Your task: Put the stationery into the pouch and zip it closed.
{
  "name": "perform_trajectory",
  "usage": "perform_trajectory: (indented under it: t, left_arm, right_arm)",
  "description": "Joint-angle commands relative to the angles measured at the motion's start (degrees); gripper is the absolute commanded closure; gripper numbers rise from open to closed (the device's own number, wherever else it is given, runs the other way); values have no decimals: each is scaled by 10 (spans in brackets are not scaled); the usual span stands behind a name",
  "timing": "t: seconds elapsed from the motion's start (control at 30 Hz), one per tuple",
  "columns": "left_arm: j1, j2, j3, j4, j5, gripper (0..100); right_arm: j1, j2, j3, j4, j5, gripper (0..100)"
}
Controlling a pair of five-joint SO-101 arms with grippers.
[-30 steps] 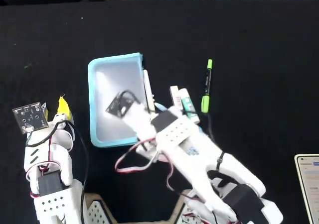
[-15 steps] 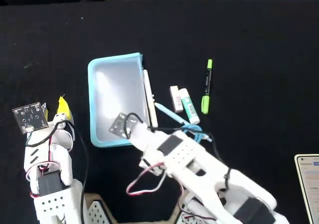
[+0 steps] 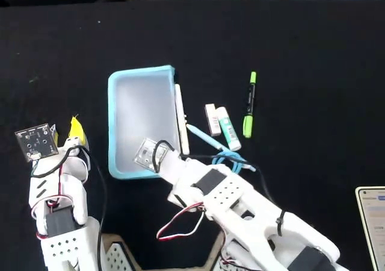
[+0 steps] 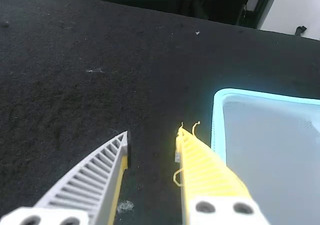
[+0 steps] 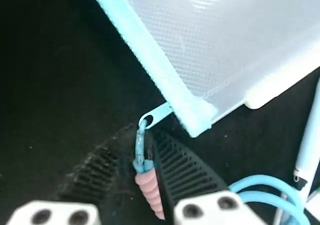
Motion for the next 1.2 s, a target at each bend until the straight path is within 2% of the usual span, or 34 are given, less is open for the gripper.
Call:
perform_trajectory:
  t: [0.0, 0.1, 0.27, 0.83, 1.1, 1.17]
  left_arm:
    - [6, -4, 12, -9, 3, 838]
    - [6, -4, 12, -8, 3, 838]
    - [6, -4, 12, -8, 3, 838]
    - [18, -4, 12, -8, 3, 838]
    - [27, -4, 12, -8, 2, 838]
    - [27, -4, 12, -8, 2, 838]
  right_arm:
    - [32, -20, 0, 7, 27, 988]
    - [36, -20, 0, 14, 27, 982]
    - [35, -18, 3, 41, 25, 847]
    - [37, -14, -1, 37, 23, 872]
    - [37, 143, -87, 50, 24, 875]
    - [37, 161, -101, 60, 27, 908]
